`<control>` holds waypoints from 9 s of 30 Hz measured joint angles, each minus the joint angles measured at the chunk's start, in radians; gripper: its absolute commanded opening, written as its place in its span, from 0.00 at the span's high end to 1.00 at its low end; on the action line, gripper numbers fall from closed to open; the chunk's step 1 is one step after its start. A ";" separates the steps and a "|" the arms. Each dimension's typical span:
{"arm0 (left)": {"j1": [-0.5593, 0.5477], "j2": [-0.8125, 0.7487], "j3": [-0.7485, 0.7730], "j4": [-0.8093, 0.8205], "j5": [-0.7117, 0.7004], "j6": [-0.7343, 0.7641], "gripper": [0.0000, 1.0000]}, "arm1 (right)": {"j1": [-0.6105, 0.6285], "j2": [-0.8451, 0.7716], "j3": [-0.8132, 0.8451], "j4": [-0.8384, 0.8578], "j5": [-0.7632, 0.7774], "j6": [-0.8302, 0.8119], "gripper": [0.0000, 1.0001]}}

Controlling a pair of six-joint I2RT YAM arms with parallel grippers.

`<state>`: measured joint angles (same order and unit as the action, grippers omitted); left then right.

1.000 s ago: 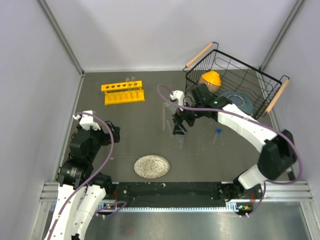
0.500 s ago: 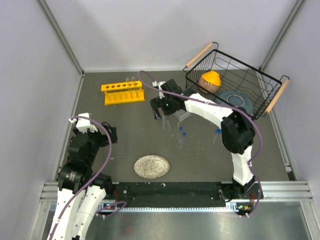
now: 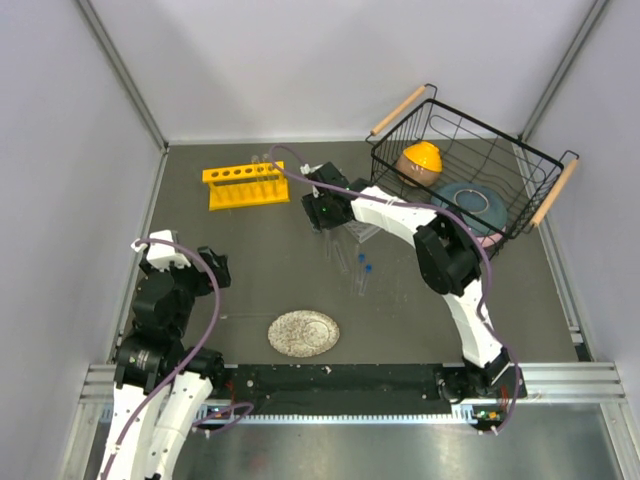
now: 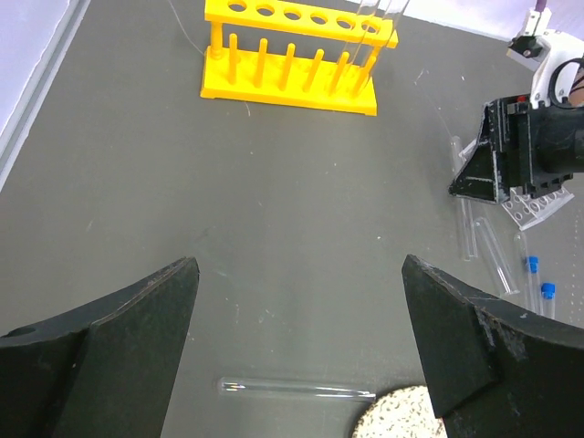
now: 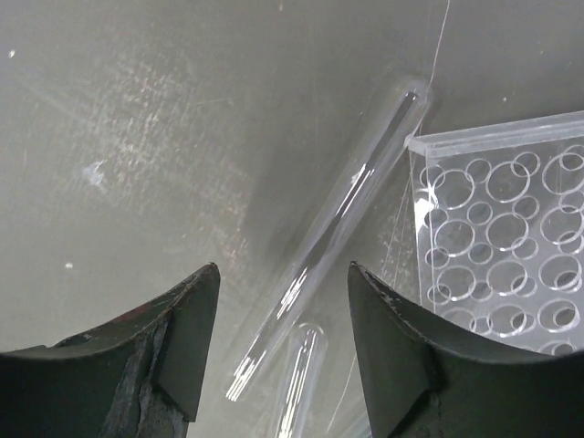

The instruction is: Organize the chemistry lab equipment

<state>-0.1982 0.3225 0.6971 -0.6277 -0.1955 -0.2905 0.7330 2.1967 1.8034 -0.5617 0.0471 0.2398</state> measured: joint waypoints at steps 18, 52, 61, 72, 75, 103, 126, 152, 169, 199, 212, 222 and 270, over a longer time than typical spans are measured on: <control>0.000 -0.009 0.000 -0.005 -0.019 -0.003 0.01 | 0.018 0.094 0.051 0.000 0.108 0.010 0.62; 0.000 0.086 0.002 0.007 0.140 -0.095 0.01 | 0.081 -0.116 -0.157 0.138 -0.482 0.075 0.87; 0.015 0.242 0.018 0.113 0.454 -0.360 0.01 | 0.083 -0.405 -0.410 0.298 -0.618 0.032 0.87; 0.043 0.271 -0.134 0.380 0.712 -0.713 0.02 | 0.098 -0.510 -0.514 0.382 -0.676 0.011 0.86; 0.050 0.283 -0.144 0.401 0.733 -0.753 0.05 | 0.119 -0.535 -0.524 0.393 -0.686 0.001 0.86; 0.101 0.302 -0.144 0.365 0.835 -0.694 0.66 | 0.166 -0.591 -0.580 0.416 -0.737 -0.127 0.84; 0.104 0.311 0.040 0.135 0.726 -0.438 1.00 | 0.184 -0.599 -0.585 0.361 -0.696 -0.227 0.10; 0.105 0.910 0.539 0.272 0.215 0.014 1.00 | -0.196 -0.969 -0.772 0.104 -0.885 -0.682 0.01; 0.105 1.276 0.822 0.365 0.066 0.134 1.00 | -0.298 -1.004 -0.829 0.107 -0.991 -0.740 0.01; 0.105 1.437 0.889 0.365 0.089 0.147 1.00 | -0.298 -1.004 -0.829 0.098 -0.996 -0.772 0.01; 0.105 1.454 0.880 0.380 0.098 0.151 0.97 | -0.298 -1.004 -0.829 0.096 -0.999 -0.774 0.01; 0.105 1.481 0.834 0.402 0.117 0.155 0.80 | -0.298 -1.004 -0.829 0.095 -0.999 -0.783 0.01; 0.104 0.380 0.187 0.328 0.026 0.042 0.04 | -0.298 -1.003 -0.888 0.047 -1.056 -0.934 0.01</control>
<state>-0.0940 0.7029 0.8837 -0.2993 -0.1692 -0.2489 0.4347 1.1938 0.9157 -0.5148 -1.0092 -0.6945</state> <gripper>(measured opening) 0.961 0.987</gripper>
